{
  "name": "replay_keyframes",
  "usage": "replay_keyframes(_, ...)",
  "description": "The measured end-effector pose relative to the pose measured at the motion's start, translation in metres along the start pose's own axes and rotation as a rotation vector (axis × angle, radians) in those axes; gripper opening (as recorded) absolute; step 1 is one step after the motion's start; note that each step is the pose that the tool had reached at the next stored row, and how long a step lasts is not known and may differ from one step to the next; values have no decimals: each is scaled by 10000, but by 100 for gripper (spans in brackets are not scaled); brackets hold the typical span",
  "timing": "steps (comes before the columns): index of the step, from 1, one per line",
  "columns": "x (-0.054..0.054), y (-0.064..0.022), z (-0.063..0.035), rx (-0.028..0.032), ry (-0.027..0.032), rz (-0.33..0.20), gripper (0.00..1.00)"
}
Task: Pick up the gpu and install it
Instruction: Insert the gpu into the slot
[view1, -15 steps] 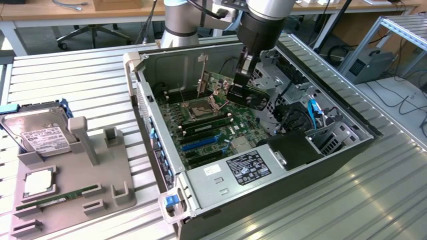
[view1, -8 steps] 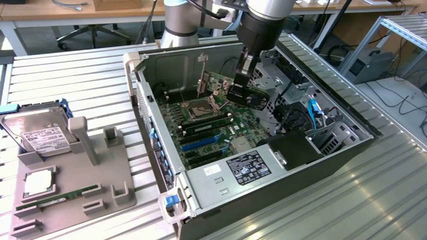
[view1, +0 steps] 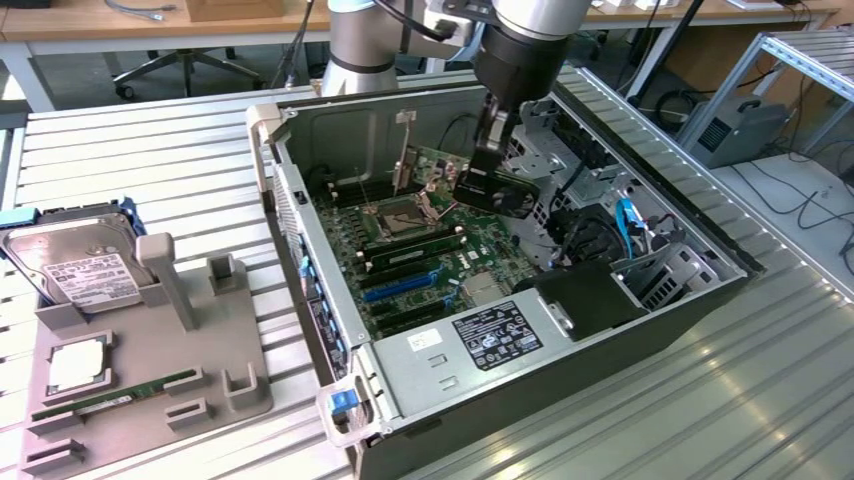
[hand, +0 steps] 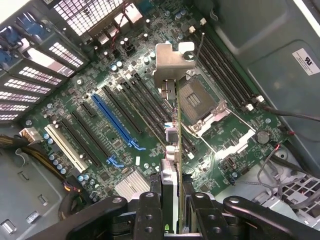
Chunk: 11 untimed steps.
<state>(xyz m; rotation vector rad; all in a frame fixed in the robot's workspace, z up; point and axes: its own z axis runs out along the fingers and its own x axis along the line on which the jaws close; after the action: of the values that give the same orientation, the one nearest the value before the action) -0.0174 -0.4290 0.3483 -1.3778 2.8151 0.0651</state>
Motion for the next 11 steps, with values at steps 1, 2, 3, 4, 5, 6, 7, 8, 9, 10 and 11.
replay_keyframes(1, 0, 0, 0, -2, 4, -80, 27)
replay_keyframes(2, 0, 0, -1, -6, 12, -281, 27)
replay_keyframes(3, 0, 0, 0, -12, 18, -516, 27)
replay_keyframes(4, 0, 0, 0, -16, 24, -670, 27)
replay_keyframes(5, 0, 0, 0, -20, 28, -815, 27)
replay_keyframes(6, 0, 0, 0, -21, 31, -893, 27)
replay_keyframes(7, 0, 0, 0, -21, 32, -906, 27)
replay_keyframes(8, 0, 0, 0, -22, 32, -919, 27)
replay_keyframes(9, 0, 0, 0, -22, 32, -931, 27)
replay_keyframes(10, 0, 0, 0, -23, 33, -945, 27)
replay_keyframes(11, 0, 0, 0, -23, 34, -958, 27)
